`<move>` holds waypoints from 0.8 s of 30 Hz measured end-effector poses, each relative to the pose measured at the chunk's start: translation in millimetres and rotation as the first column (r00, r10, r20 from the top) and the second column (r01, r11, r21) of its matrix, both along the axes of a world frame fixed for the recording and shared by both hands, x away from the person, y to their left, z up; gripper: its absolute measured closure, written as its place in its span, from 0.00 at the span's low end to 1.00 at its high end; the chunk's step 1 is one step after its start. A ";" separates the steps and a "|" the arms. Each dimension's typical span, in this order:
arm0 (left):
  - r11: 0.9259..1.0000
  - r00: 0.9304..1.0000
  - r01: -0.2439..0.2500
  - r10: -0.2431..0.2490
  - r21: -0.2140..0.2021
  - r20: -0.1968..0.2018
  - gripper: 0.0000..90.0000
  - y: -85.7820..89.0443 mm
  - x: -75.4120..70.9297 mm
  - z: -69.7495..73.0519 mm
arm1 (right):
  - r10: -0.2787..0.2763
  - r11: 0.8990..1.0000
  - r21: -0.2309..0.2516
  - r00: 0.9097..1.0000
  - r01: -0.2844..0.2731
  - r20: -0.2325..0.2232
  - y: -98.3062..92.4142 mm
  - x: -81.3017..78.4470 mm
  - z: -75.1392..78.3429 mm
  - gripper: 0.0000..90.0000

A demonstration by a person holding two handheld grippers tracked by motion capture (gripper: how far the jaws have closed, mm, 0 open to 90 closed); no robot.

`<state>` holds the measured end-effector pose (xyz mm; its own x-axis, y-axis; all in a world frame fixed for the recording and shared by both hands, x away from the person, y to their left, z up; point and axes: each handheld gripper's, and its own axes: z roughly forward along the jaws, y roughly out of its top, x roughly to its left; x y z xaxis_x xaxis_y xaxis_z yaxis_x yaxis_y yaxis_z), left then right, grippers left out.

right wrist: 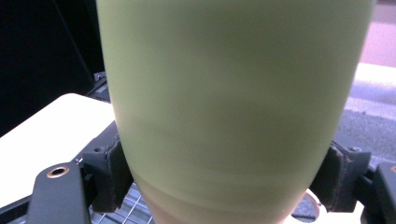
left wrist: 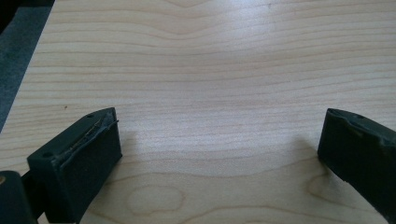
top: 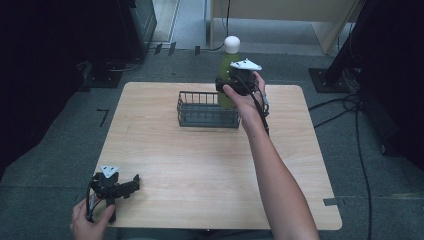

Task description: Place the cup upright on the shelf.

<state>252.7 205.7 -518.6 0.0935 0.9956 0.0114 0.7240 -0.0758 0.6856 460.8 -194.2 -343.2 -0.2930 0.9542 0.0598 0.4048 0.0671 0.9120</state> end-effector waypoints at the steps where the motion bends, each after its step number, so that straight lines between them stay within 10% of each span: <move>1: 1.000 1.000 0.000 0.000 0.000 0.000 0.00 0.0 0.0 0.0 | -0.001 1.000 -0.002 1.000 0.001 -0.012 0.7 2.1 -4.1 0.23; 24: 1.000 1.000 0.000 0.000 0.000 0.000 0.00 0.0 0.0 0.0 | 0.003 0.999 -0.040 0.999 -0.005 -0.050 -0.5 6.6 -44.9 0.23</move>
